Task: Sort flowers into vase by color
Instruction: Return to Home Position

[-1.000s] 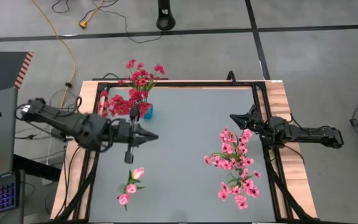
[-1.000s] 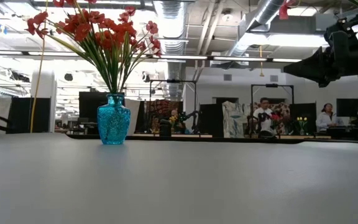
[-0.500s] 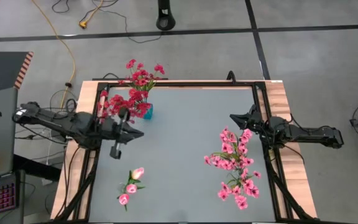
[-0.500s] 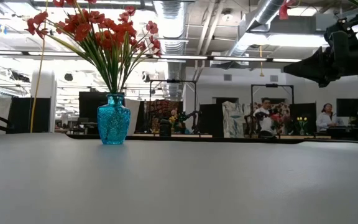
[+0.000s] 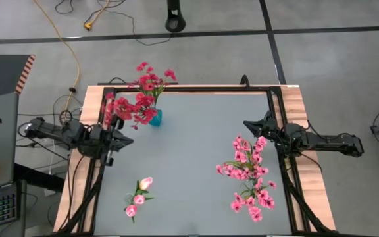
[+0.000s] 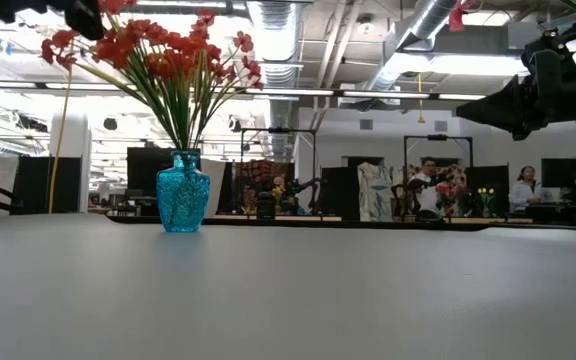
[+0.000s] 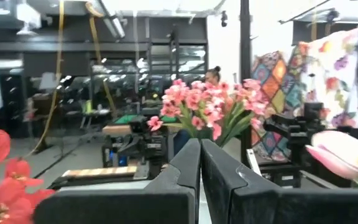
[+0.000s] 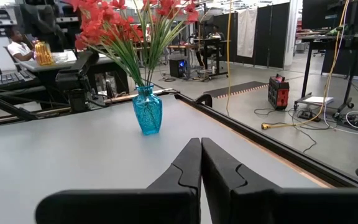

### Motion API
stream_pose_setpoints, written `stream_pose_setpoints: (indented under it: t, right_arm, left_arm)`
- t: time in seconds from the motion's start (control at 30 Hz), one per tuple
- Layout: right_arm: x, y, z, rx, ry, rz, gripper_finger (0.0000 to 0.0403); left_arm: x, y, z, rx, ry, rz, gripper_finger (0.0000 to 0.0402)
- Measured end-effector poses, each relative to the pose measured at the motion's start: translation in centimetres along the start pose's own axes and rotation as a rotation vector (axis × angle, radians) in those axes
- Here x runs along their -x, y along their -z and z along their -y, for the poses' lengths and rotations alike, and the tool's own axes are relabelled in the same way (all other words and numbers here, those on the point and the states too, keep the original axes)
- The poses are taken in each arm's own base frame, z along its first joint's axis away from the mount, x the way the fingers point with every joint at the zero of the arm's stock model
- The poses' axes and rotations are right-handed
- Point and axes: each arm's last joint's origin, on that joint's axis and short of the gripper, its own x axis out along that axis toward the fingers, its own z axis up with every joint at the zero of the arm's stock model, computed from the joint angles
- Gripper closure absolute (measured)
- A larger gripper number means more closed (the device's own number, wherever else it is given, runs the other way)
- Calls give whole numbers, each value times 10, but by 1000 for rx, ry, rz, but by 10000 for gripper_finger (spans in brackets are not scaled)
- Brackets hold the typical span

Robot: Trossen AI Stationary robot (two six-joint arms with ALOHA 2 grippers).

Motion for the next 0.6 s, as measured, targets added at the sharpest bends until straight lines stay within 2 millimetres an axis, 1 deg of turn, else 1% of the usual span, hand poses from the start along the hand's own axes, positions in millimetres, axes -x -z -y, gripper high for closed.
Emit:
stream_pose_setpoints:
  t: [0.13,0.23,0.43,0.6]
  right_arm:
    - [0,0,0,0,0,0,365]
    - [0,0,0,0,0,0,365]
    - [0,0,0,0,0,0,365]
    - [0,0,0,0,0,0,365]
  left_arm:
    - [7,8,2,-36,74,21,401]
    - [10,18,3,-61,120,-8,401]
    - [13,39,3,-92,114,-53,401]
    - [15,55,4,-101,113,-42,401]
